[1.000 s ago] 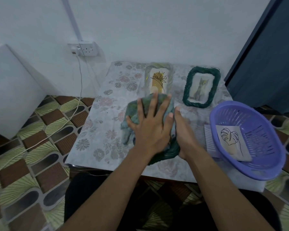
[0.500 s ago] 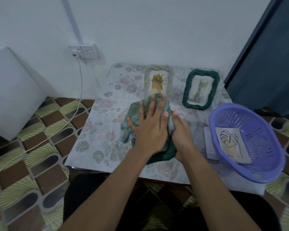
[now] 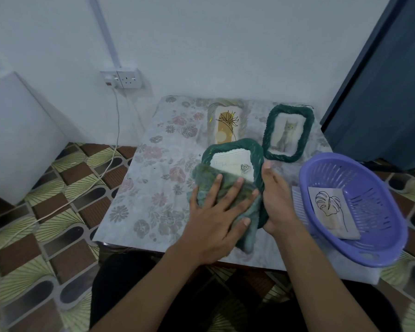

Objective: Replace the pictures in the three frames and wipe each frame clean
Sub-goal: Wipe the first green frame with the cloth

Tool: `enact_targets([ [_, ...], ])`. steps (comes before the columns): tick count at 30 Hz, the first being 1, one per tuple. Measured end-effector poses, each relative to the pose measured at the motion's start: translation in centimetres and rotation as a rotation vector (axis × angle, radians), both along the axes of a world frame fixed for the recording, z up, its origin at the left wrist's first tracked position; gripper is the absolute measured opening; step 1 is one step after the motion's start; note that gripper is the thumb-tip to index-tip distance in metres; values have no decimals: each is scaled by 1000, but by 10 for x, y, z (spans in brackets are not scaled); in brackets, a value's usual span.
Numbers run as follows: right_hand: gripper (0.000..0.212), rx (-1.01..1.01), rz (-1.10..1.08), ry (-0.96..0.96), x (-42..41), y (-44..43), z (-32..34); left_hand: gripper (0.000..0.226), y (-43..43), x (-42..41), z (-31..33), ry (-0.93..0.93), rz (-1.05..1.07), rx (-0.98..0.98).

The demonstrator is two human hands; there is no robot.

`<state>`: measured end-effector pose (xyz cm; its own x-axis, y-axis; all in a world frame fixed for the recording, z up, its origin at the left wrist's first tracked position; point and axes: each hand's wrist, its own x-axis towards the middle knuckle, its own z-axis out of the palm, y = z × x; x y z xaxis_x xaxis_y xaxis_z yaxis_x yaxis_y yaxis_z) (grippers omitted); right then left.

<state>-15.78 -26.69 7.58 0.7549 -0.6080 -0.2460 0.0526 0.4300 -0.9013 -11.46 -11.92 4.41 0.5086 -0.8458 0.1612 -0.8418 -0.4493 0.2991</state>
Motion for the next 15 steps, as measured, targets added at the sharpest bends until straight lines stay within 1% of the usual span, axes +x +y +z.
enact_targets([
  [5, 39, -57, 43, -46, -3, 9, -1, 53, -9, 30, 2, 15, 222, -95],
  [7, 40, -77, 58, -60, -4, 12, -2, 56, -13, 47, 5, -8, 246, -151],
  [8, 40, -83, 65, -66, -4, 12, -2, 56, -14, 53, 7, -17, 232, -210],
  [9, 39, -89, 69, -71, -4, 12, -2, 56, -16, 57, 9, 18, 222, -289],
  [10, 39, -95, 74, -74, -4, 13, -3, 56, -17, 60, 12, 100, 233, -379],
  [12, 37, -102, 77, -64, -4, 13, -3, 57, -19, 62, 20, 335, 321, -526],
  [13, 37, -104, 80, -55, -4, 14, -3, 56, -19, 62, 22, 441, 379, -563],
  [15, 36, -110, 90, -54, -4, 13, -3, 44, -19, 62, 23, 576, 477, -591],
])
